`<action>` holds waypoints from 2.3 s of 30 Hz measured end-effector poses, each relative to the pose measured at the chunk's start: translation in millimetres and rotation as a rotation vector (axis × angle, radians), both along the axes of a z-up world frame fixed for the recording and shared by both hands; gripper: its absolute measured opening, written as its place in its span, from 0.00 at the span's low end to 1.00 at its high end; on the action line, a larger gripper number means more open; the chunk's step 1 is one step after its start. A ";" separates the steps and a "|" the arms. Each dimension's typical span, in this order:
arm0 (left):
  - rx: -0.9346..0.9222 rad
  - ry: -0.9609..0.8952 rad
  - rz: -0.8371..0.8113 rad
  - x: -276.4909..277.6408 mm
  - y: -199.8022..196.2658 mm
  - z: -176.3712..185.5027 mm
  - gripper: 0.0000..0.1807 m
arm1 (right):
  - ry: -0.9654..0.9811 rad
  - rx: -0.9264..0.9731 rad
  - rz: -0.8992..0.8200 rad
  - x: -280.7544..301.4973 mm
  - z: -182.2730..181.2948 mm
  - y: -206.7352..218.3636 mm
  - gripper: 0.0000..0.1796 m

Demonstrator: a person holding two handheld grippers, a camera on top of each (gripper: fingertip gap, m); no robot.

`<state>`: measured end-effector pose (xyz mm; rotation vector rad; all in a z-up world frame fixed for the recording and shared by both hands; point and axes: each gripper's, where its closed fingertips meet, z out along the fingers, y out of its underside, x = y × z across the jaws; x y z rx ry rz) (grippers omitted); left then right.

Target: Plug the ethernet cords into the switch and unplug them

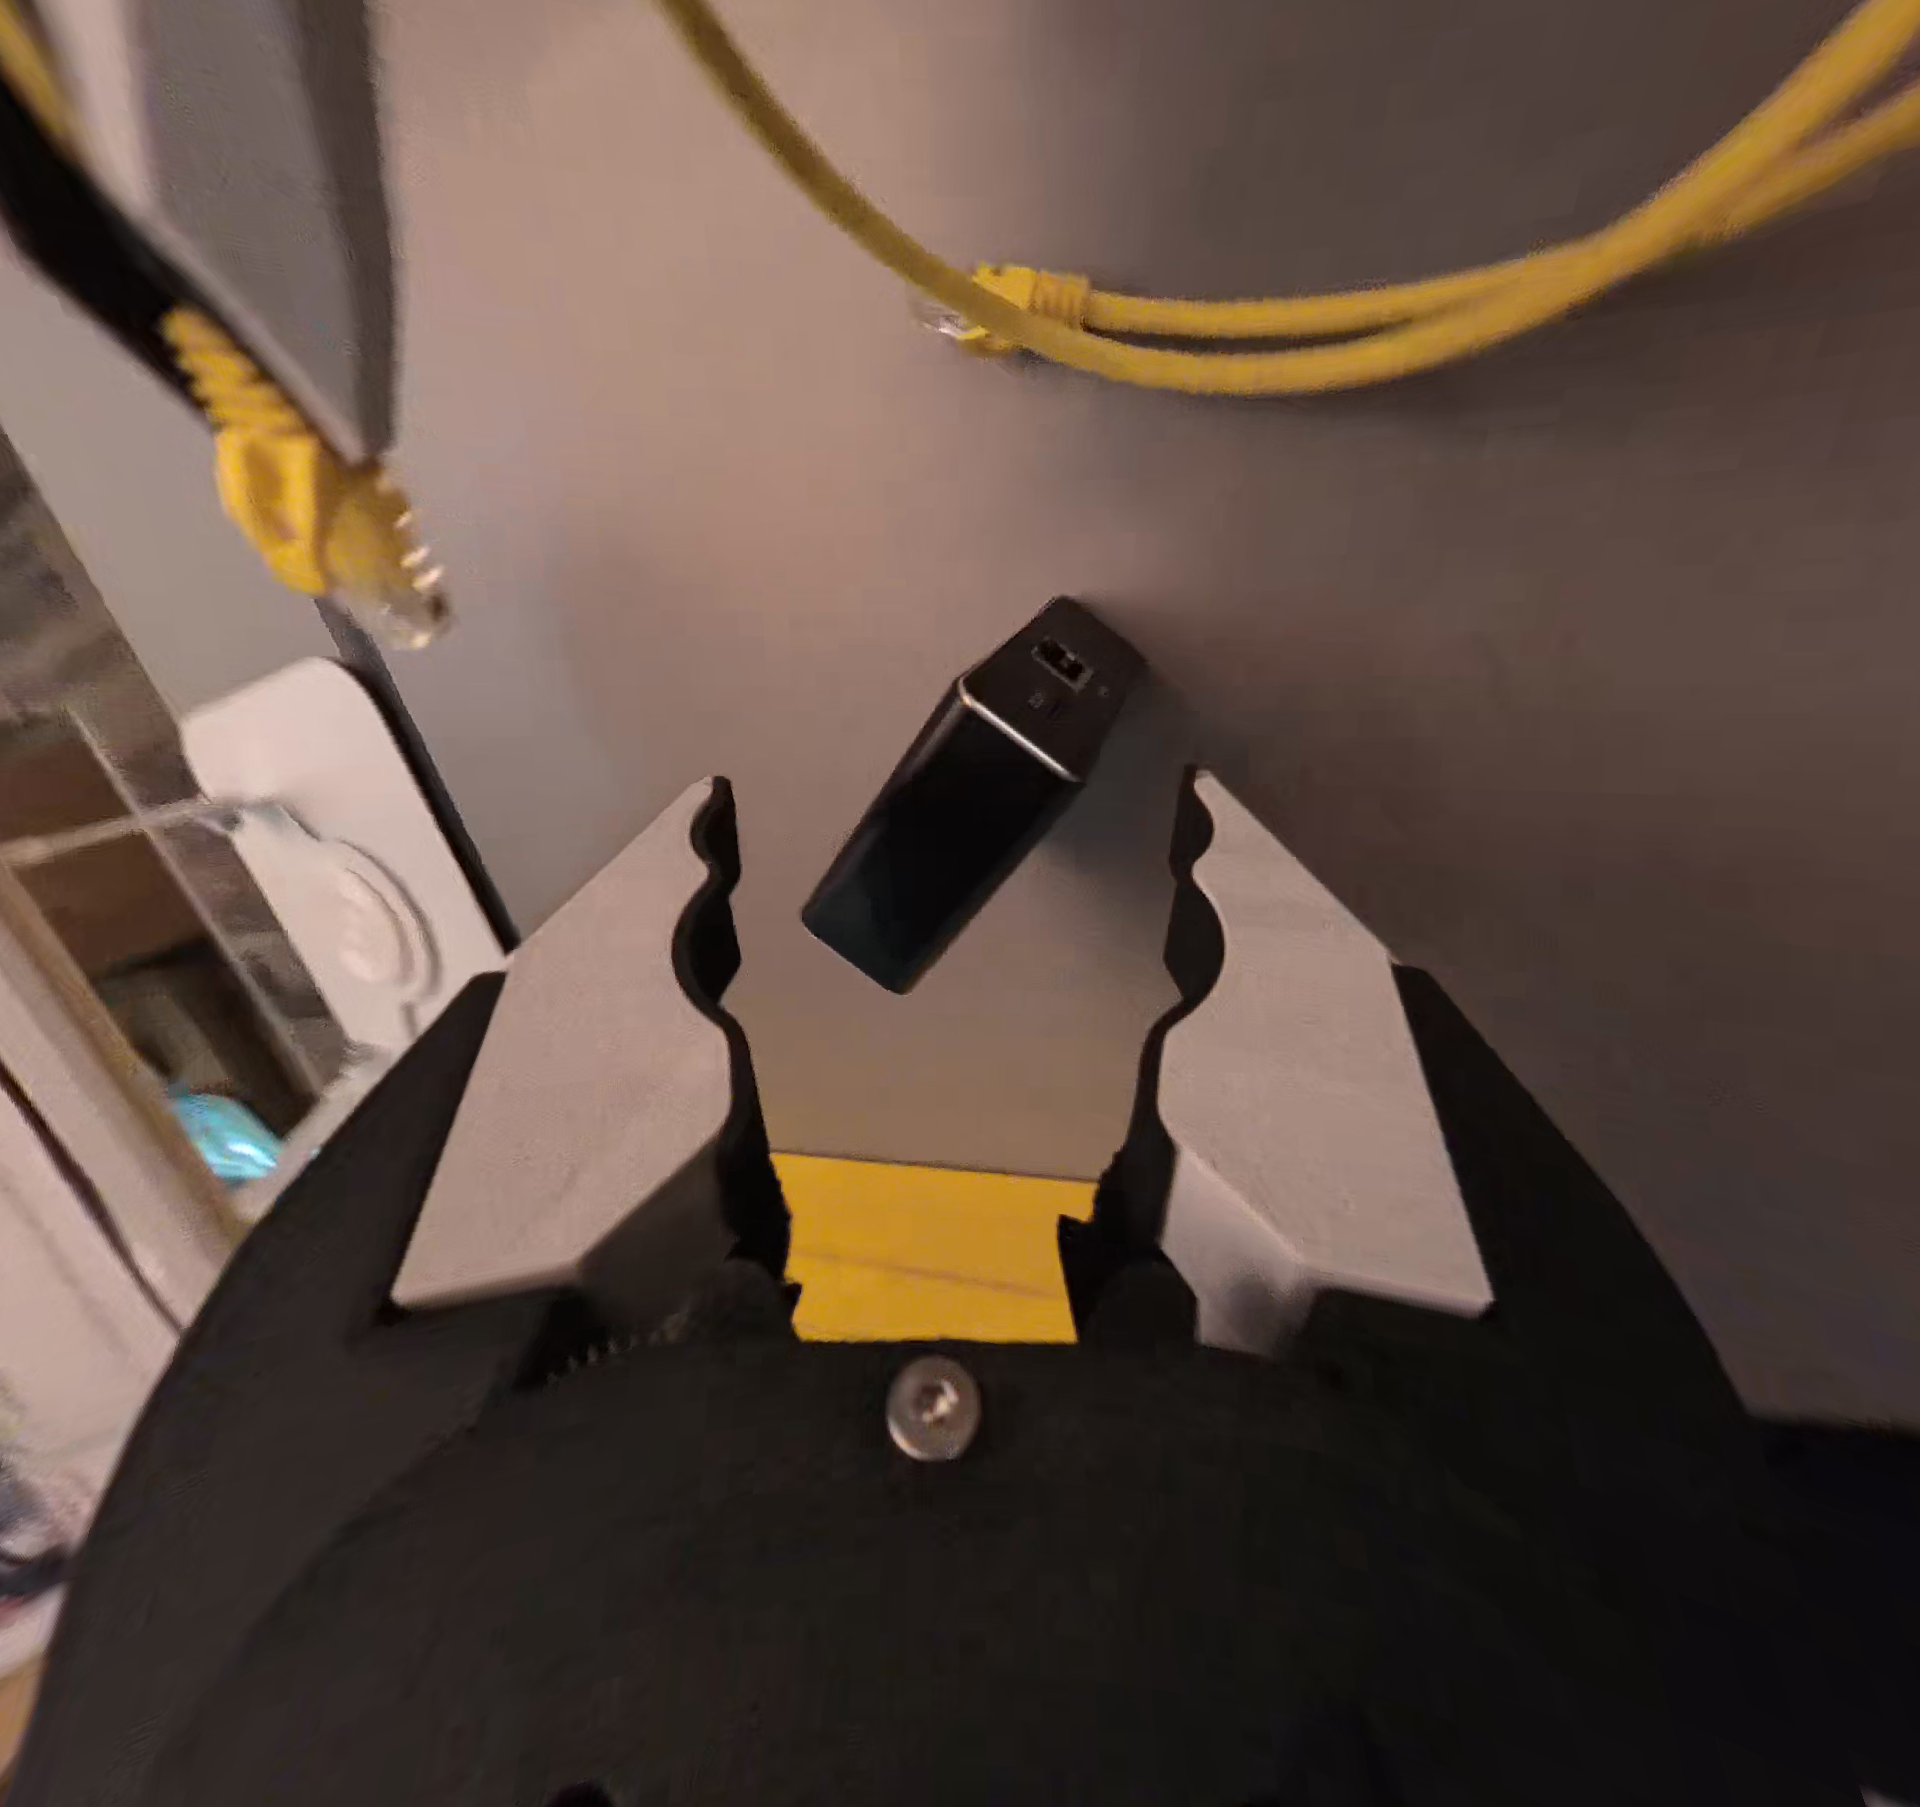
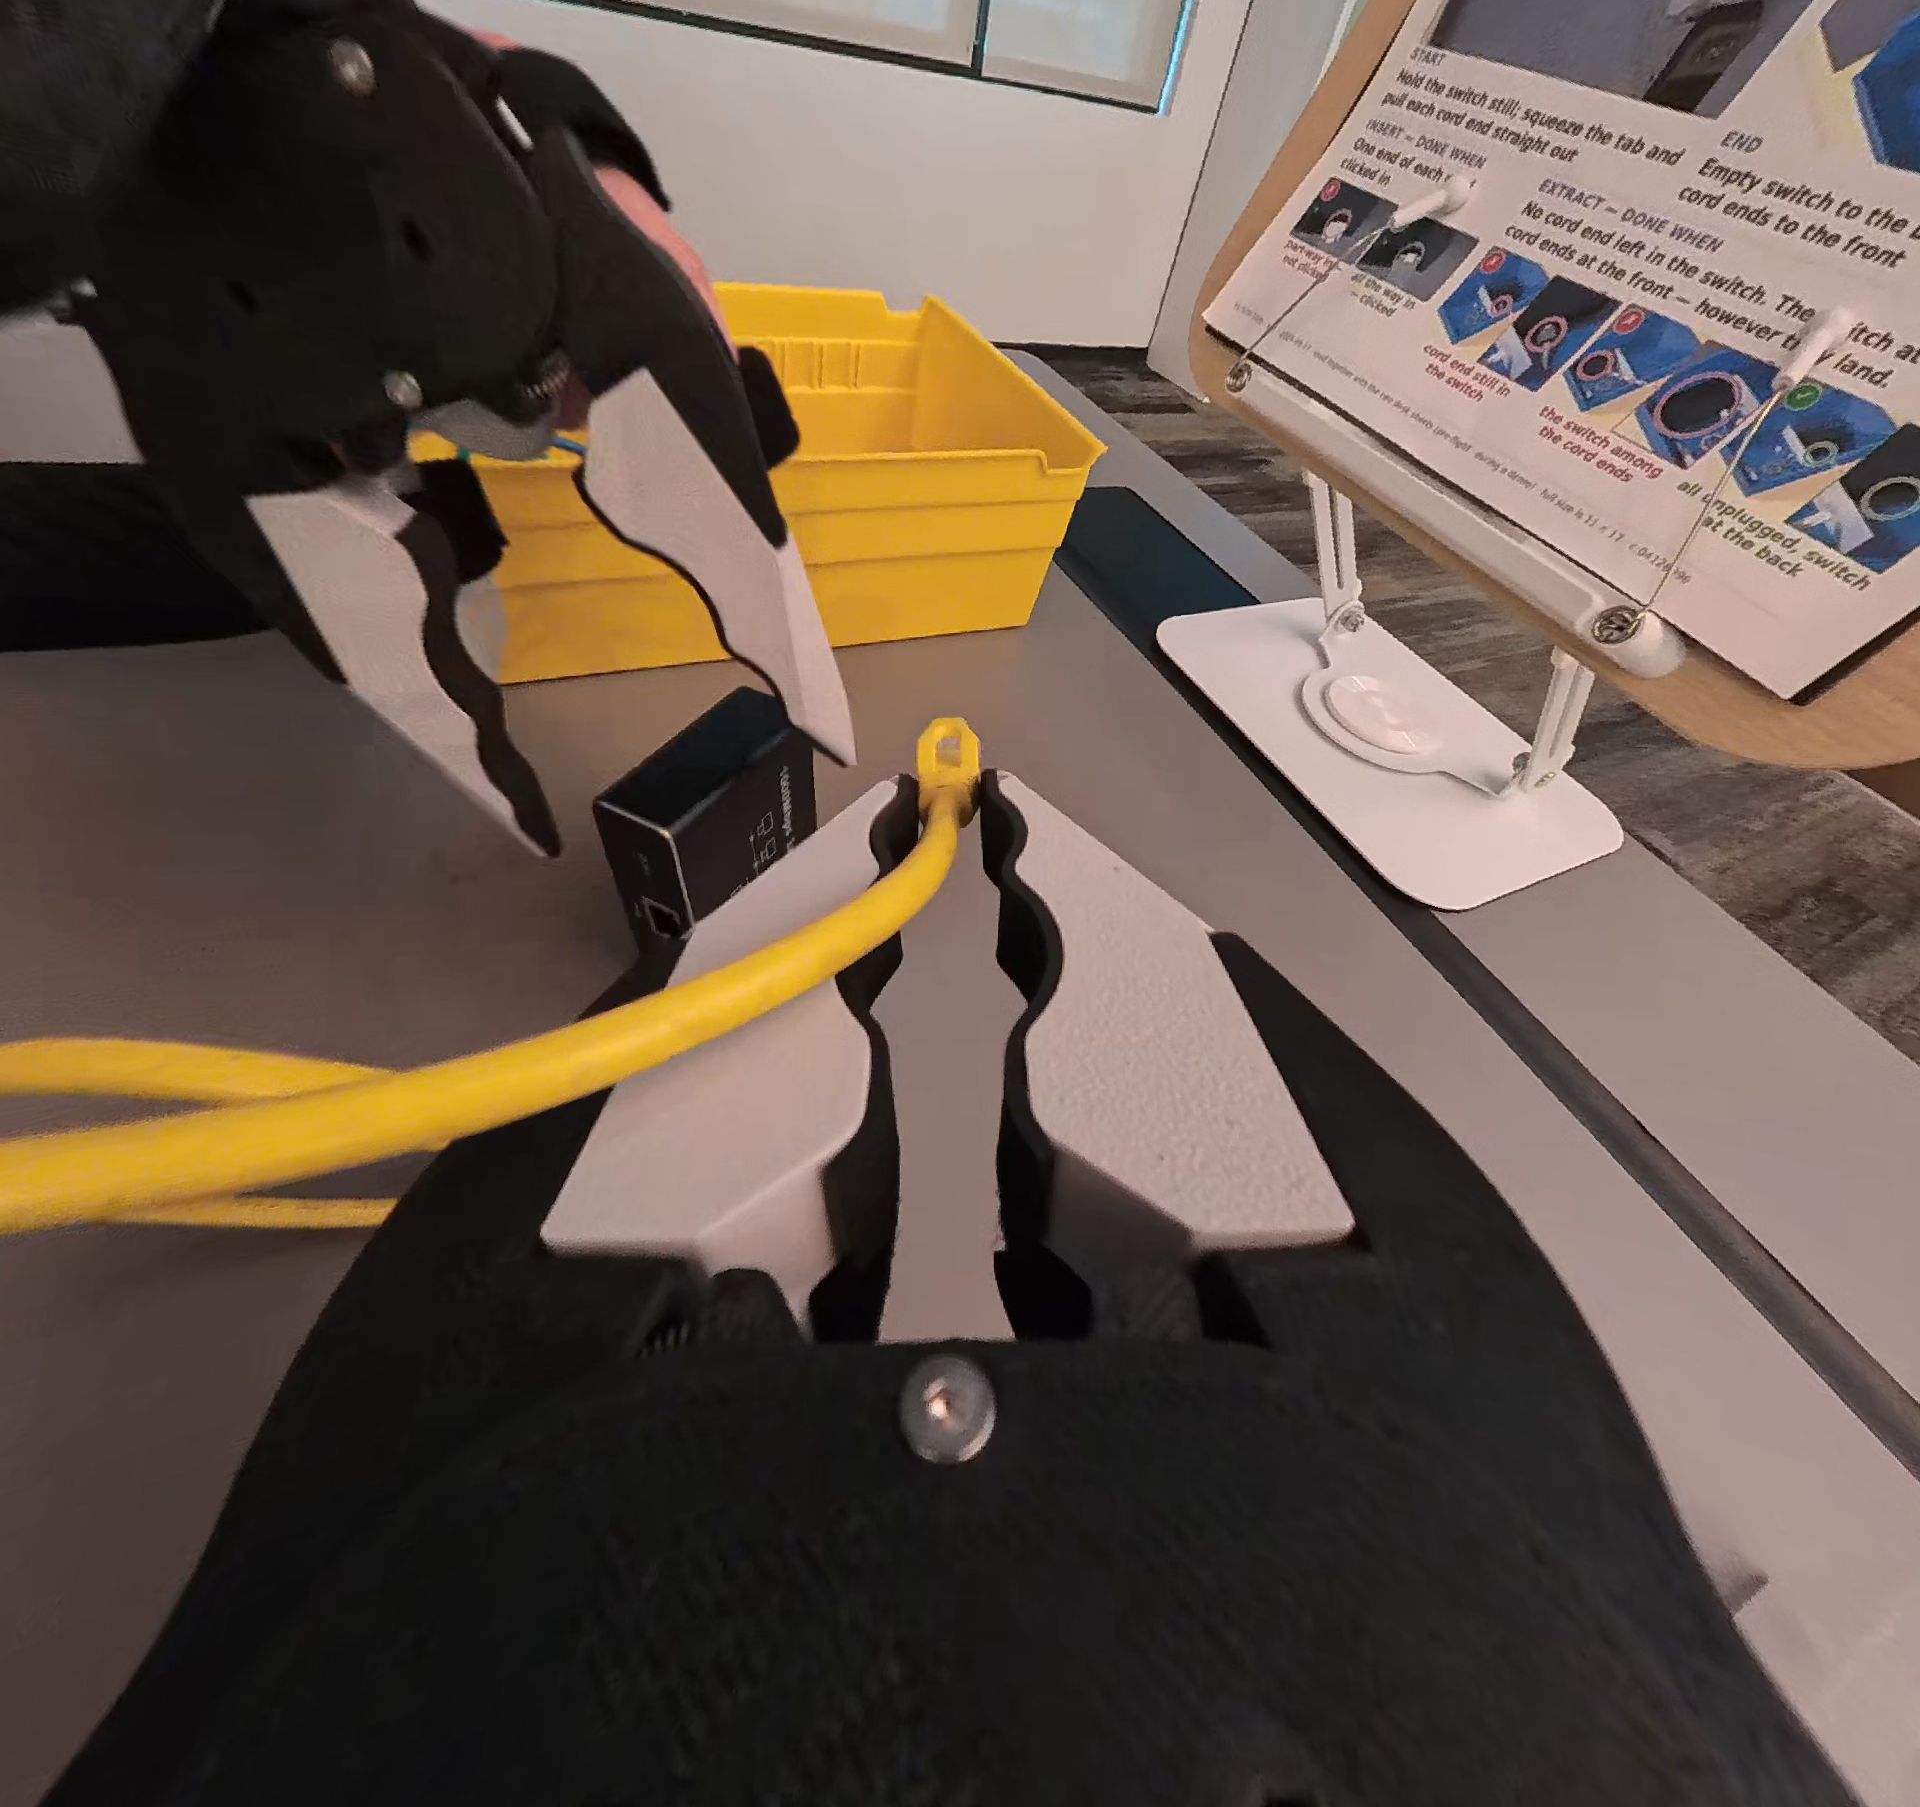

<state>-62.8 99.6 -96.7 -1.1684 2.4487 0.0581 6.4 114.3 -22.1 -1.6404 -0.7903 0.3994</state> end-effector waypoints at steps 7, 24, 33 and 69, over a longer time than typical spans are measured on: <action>-0.027 0.089 -0.195 13.2 5.0 -13.7 0.37 | 0.008 -0.052 -0.094 18.3 7.2 5.7 0.06; -0.092 0.235 -0.259 2.8 6.1 -48.1 0.19 | 0.082 -0.051 -0.119 41.4 24.5 4.3 0.06; 0.302 -0.522 0.051 27.2 41.4 107.9 0.18 | 0.219 0.060 -0.090 31.3 75.1 -12.2 0.06; 0.550 -0.878 -0.029 83.0 -15.8 177.1 0.18 | 0.306 -0.099 -0.014 2.1 123.6 -66.3 0.06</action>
